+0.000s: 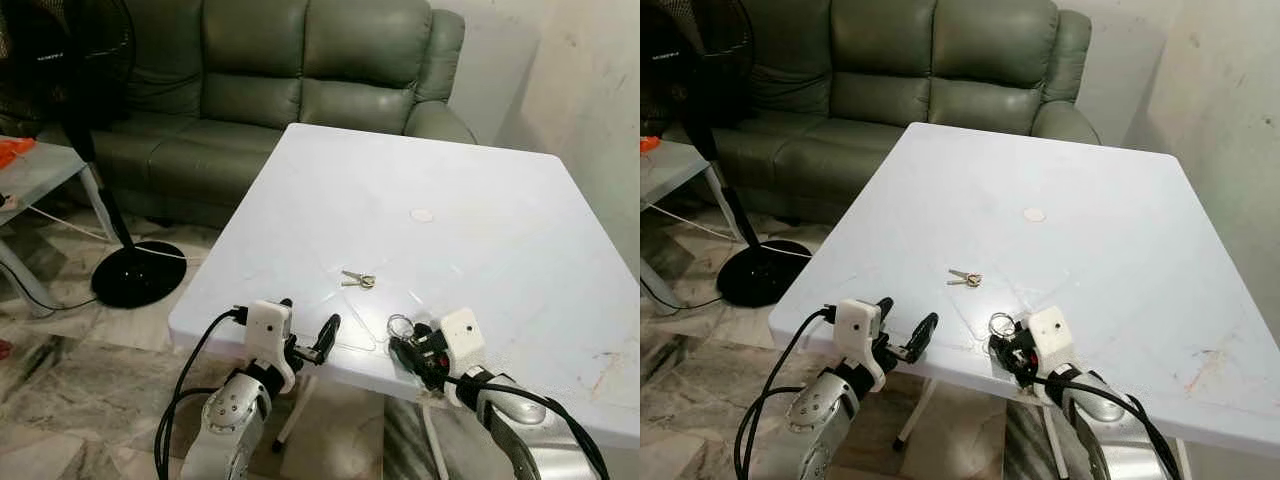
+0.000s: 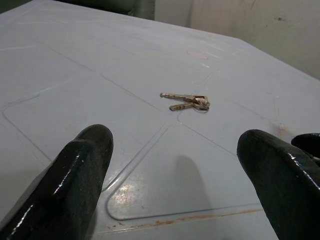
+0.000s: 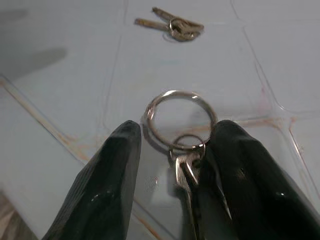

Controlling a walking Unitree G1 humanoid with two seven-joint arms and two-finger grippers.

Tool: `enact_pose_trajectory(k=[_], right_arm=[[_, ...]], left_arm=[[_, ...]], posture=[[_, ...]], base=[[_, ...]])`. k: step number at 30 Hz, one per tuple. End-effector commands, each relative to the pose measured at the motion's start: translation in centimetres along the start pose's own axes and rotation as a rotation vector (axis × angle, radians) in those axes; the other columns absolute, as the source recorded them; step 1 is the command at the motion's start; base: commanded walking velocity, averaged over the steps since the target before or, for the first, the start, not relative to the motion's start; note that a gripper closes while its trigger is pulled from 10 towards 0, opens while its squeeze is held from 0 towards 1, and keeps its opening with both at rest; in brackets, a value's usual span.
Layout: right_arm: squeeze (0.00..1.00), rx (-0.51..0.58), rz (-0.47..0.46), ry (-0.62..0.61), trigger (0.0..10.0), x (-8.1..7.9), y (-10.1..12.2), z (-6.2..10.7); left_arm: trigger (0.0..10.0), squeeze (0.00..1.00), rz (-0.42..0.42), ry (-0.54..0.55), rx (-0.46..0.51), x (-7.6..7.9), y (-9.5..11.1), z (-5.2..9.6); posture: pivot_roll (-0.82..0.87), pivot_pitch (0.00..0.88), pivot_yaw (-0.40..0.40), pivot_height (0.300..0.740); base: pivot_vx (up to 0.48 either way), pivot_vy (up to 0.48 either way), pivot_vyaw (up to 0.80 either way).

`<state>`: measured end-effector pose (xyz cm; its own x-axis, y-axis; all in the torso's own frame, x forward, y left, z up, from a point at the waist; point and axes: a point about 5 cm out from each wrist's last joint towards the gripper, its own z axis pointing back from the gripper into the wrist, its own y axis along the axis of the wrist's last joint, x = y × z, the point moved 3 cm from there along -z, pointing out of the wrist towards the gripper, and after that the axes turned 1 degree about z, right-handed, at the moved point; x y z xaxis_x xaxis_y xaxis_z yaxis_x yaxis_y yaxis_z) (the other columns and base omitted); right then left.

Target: Hang keys on a hook

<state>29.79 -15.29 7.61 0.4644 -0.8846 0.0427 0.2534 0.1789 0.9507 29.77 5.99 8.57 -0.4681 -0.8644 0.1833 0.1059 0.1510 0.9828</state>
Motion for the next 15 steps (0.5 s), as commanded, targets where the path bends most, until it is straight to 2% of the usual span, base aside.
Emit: enact_pose_trajectory(k=[1,2,3,4,6,8,9,15], right_arm=[[0.0,0.009,0.005,-0.015,10.0,0.16,0.52,-0.01],[0.0,0.016,0.004,-0.012,8.3,0.09,0.62,-0.04],[0.0,0.016,0.003,-0.01,8.3,0.07,0.65,-0.05],[0.0,0.017,0.002,-0.009,3.1,0.06,0.68,-0.06],[0.0,0.034,0.004,-0.012,3.1,0.06,0.92,-0.03],[0.0,0.028,0.016,-0.03,1.4,0.31,0.97,-0.03],[0.0,0.028,0.018,-0.038,0.0,0.41,1.0,0.01],[0.0,0.032,0.028,-0.039,0.0,0.57,0.98,0.2]], left_arm=[[10.0,0.0,0.007,0.0,0.01,0.28,0.36,-0.09],[10.0,0.0,0.008,0.001,0.01,0.27,0.36,-0.08],[10.0,0.0,0.008,0.001,0.011,0.28,0.37,-0.09],[10.0,0.0,0.008,0.001,0.011,0.28,0.37,-0.1],[10.0,0.0,0.007,0.002,0.01,0.28,0.37,-0.11],[10.0,0.0,0.009,0.003,0.012,0.28,0.4,-0.13],[10.0,0.0,0.009,0.003,0.012,0.28,0.4,-0.12],[10.0,0.0,0.013,0.006,0.014,0.23,0.46,-0.13]], posture=[[0.01,0.071,-0.059,0.74],[0.01,0.071,-0.059,0.74],[0.01,0.071,-0.06,0.74],[0.01,0.071,-0.06,0.74],[0.01,0.071,-0.06,0.74],[0.01,0.071,-0.061,0.74],[0.01,0.071,-0.061,0.74],[0.01,0.071,-0.062,0.74]], base=[[0.0,0.0,0.0],[0.0,0.0,0.0],[0.0,0.0,0.0],[0.0,0.0,0.0],[0.0,0.0,0.0],[0.0,0.0,0.0],[0.0,0.0,0.0],[0.0,0.0,0.0]])
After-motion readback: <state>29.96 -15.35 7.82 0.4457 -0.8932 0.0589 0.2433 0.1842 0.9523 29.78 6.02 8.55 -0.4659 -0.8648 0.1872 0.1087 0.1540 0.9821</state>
